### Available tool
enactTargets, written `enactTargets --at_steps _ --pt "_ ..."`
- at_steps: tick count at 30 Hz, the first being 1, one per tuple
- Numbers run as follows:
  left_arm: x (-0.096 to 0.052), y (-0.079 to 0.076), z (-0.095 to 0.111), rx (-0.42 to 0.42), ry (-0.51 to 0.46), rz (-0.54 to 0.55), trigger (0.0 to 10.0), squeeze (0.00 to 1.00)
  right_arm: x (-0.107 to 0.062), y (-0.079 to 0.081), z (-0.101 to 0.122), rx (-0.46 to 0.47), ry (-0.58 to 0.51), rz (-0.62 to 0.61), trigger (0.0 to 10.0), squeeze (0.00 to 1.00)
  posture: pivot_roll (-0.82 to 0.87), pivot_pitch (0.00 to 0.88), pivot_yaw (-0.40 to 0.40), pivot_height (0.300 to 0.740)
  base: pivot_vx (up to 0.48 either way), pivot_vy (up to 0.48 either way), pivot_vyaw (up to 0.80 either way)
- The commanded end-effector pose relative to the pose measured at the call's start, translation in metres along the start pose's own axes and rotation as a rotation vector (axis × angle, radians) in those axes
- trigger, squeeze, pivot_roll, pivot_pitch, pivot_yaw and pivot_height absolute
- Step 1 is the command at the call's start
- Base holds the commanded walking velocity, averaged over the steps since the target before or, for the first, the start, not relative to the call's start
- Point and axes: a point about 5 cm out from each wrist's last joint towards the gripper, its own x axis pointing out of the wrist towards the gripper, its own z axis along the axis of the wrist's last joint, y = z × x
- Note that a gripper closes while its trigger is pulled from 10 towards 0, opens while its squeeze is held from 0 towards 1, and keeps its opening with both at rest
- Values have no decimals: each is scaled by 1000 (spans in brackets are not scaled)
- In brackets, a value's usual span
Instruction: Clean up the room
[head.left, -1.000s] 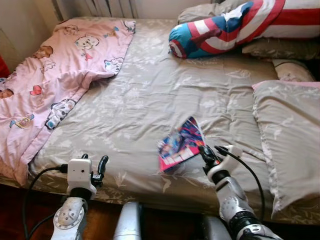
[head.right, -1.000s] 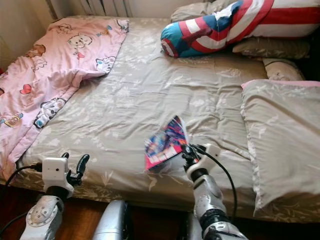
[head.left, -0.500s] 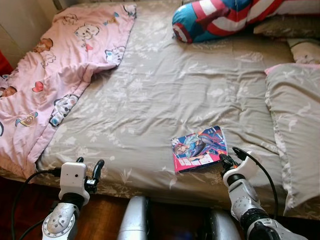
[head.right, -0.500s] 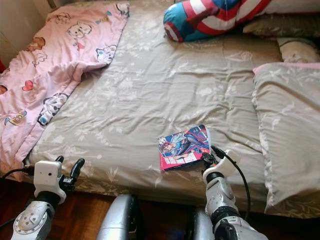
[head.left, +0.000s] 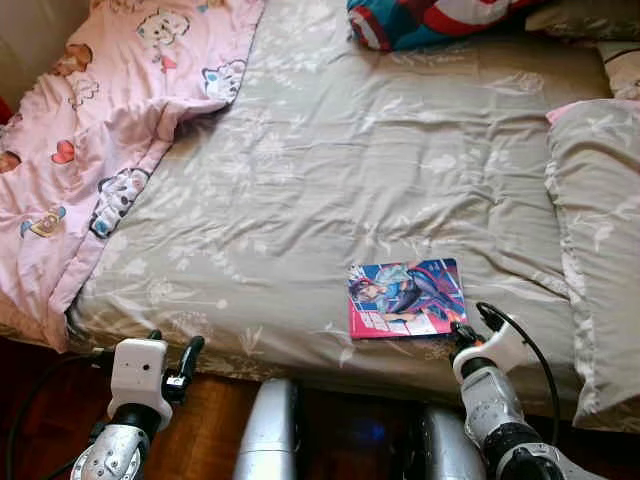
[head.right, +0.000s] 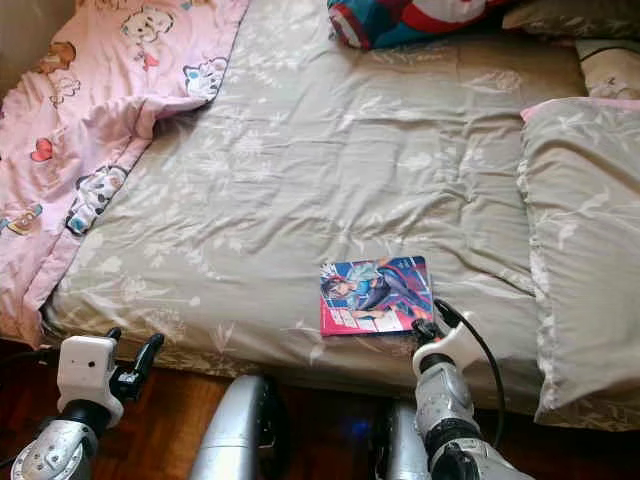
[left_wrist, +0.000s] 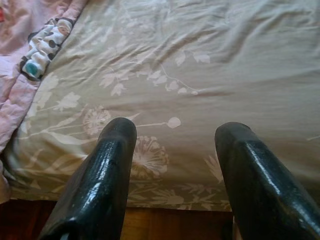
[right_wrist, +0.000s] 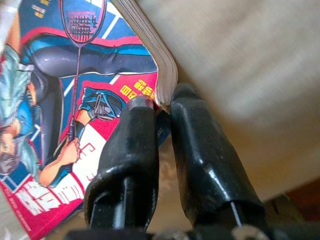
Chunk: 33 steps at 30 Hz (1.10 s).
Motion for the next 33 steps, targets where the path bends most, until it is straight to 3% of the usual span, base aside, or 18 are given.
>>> enactTargets --at_steps 1,12,13,14,15,30,31,32,33 --pt "-7 3 -6 10 40 6 10000 0 -12 -25 -25 7 93 -114 10000 0 233 394 124 642 0 0 0" --pt "-8 3 -7 9 53 15 10000 0 -13 -28 -28 10 103 -129 10000 0 235 393 118 642 0 0 0" --pt "-8 2 -7 7 53 13 10000 0 -13 -28 -28 9 102 -128 10000 271 233 393 117 642 0 0 0" --pt "-8 2 -7 6 53 13 10000 0 -13 -27 -28 10 102 -127 10000 271 232 393 117 642 0 0 0" --pt "-7 2 -8 5 54 13 10000 0 -13 -27 -27 8 100 -127 10000 502 231 392 117 642 0 0 0" --pt "-3 1 -7 2 47 16 10000 0 -14 -34 -25 4 93 -169 10000 502 232 381 115 642 0 0 0" --pt "-3 1 -6 2 46 16 10000 0 -14 -35 -25 4 93 -170 10000 710 232 381 115 642 0 0 0" --pt "-3 1 -7 3 46 16 10000 0 -14 -35 -24 4 91 -171 10000 988 232 381 115 642 0 0 0" --pt "-3 1 -7 3 46 16 10000 0 -14 -36 -24 4 87 -174 10000 992 230 380 114 642 0 0 0"
